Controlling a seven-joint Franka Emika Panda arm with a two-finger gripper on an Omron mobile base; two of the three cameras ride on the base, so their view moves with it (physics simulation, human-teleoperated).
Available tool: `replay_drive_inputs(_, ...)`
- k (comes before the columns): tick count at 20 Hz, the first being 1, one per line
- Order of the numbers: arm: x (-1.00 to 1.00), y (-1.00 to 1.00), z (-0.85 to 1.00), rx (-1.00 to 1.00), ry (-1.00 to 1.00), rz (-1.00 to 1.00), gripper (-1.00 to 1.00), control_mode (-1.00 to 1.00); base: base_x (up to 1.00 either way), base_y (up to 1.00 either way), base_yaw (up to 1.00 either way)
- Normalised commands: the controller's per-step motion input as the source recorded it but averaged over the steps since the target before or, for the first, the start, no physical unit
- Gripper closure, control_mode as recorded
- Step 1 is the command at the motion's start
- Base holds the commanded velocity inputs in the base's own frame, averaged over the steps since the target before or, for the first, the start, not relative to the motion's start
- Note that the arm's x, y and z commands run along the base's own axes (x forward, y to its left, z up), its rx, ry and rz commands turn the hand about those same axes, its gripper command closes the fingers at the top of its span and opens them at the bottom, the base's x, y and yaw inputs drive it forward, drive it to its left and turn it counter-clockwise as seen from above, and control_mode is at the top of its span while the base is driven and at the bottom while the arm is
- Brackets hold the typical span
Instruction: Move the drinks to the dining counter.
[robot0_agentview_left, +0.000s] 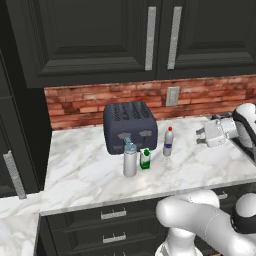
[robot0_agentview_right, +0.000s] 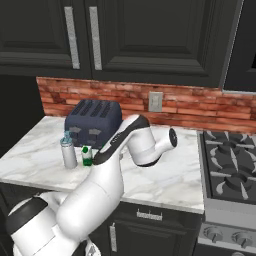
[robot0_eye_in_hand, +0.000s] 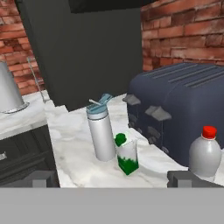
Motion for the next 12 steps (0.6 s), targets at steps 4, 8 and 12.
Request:
replay_drive_inputs(4, 0.35, -0.02, 0.0, 0.03, 0.0, 0.02, -1.0, -1.0, 0.0, 0.0, 0.0)
replay_drive_inputs(8, 0.32, -0.01, -0.04, 0.0, 0.0, 0.01, -1.0, -1.0, 0.0, 0.0, 0.0)
replay_drive_inputs(12, 0.3, 0.0, -0.13, 0.0, -0.03, 0.0, -1.0, -1.0, 0.0, 0.0, 0.0)
